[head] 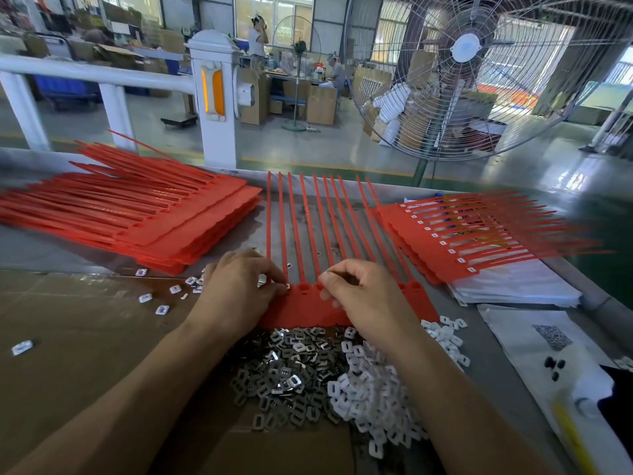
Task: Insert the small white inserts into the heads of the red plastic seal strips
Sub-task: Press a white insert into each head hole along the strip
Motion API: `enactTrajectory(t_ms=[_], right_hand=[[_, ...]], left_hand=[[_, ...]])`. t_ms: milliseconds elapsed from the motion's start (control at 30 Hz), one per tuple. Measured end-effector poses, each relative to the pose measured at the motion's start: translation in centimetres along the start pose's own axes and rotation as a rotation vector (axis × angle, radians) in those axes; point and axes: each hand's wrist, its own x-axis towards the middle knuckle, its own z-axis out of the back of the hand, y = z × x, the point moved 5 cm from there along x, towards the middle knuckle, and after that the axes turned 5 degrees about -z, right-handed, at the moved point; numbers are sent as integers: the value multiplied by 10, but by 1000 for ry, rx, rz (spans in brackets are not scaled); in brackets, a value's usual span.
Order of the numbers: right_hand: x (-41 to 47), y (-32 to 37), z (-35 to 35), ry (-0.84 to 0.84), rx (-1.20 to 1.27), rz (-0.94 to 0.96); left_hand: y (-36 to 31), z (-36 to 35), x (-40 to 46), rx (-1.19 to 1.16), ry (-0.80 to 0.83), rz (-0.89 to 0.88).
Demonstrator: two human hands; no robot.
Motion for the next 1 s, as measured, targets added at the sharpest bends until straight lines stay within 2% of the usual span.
enactTrajectory(t_ms=[167, 433, 600, 1000], right_hand=[[-1, 3, -2, 96, -72, 71], [-9, 8, -12, 355, -275, 172], [-12, 11, -15, 385, -395, 219], [-17, 12, -13, 426, -397, 192]], left_hand=[[0, 3, -1, -30, -3, 0], [-3, 4, -3, 48, 10, -53], [-3, 3, -3, 64, 12, -83], [-4, 4, -4, 36, 27, -110]])
